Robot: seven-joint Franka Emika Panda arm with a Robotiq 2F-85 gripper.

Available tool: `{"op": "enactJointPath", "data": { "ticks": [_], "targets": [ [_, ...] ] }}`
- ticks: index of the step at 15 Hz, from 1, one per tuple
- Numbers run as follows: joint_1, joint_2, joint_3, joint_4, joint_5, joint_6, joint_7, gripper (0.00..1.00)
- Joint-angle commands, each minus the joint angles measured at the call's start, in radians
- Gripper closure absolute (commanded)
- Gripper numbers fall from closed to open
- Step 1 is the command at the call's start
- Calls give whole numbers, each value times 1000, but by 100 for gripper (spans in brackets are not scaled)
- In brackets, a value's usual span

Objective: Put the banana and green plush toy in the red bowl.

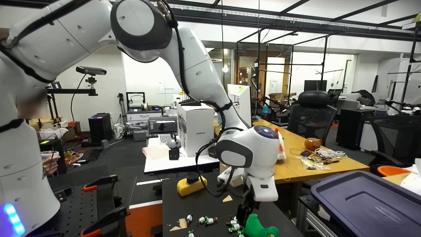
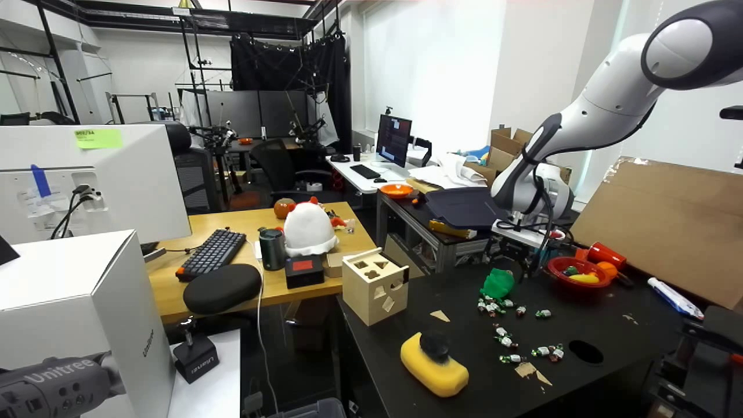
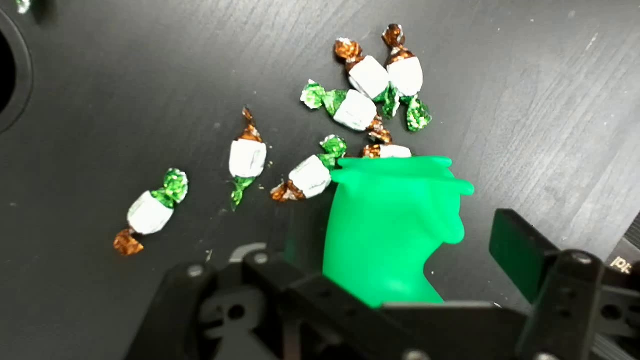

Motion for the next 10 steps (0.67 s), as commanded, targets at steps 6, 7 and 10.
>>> {"op": "enactJointPath", "data": {
  "ticks": [6,7,10],
  "targets": [
    [1,130,-13,170,-58,-6,71,0],
    [3,143,-17,184,-64,-2,76,0],
    [6,181,-28,222,-92,-3,111,0]
  ]
}}
